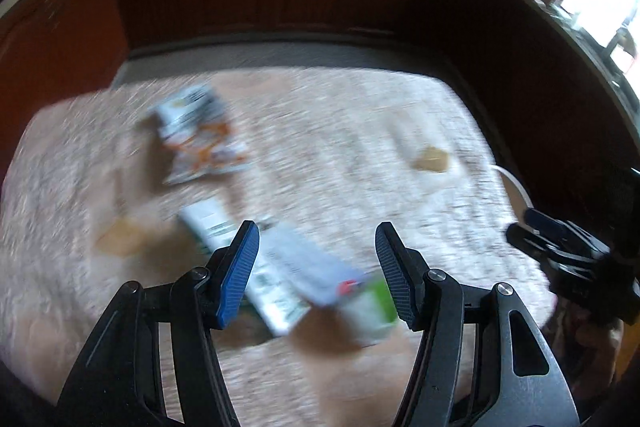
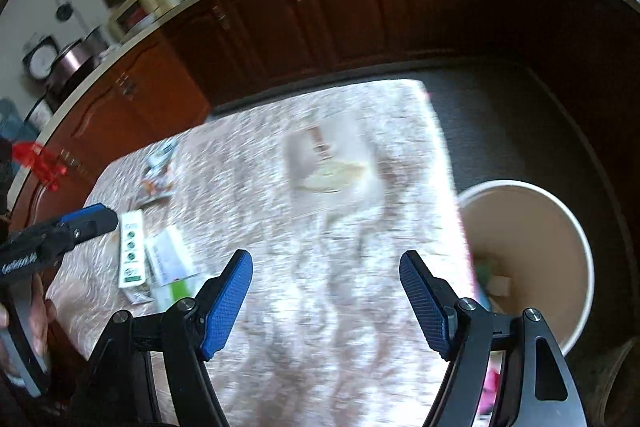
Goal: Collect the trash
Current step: 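Move both open tools back over the remaining trash on the table, then grasp the white milk carton with the left tool while the right tool grasps the white medicine box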
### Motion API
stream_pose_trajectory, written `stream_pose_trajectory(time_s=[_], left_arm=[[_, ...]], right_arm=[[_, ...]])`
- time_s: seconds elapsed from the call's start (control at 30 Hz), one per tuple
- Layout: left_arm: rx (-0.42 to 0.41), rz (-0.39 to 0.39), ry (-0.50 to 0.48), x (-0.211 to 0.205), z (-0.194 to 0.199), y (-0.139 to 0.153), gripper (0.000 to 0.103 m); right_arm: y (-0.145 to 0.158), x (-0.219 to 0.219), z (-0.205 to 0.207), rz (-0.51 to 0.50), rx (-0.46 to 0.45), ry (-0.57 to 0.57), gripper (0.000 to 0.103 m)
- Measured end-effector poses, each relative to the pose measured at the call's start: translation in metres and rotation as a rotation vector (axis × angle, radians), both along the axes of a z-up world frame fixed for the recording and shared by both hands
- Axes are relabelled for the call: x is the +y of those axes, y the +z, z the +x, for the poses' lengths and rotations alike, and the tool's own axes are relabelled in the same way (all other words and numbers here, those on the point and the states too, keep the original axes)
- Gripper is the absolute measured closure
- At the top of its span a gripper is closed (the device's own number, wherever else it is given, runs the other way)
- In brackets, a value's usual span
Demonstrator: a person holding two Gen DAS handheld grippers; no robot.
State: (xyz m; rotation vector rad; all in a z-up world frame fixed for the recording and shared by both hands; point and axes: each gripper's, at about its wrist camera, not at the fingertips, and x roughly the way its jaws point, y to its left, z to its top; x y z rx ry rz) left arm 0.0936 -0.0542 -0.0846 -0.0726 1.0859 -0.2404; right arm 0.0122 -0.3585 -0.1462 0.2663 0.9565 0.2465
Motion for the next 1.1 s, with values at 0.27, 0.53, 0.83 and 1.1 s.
stream_pose_trajectory(time_s=[0.27,0.53,0.83,1.1], left_arm=[[0.123,0.041,0.089,0.032,0.013,-0.044,0.044],[0.151,0.035,0.133,0.082,-0.005,-0.050,0.042],[0.163,-0.160,0.235,0.138,-0.020,-0.039,0.042],[0.169,-0.150,0.206,0.092,-0.001,-0.042,0.042]], right_arm=[[-0.003,0.049,0.010,0.003,0.008,0.094,0.029],[-0.004,0.076,0.013,0.010,0.012,0.176,0.027],[-0.012,0.141,0.030,-0.024,0.032,0.337,0.026],[-0.025,0.153,0.044,-0.066,0.065,0.358,0.026]])
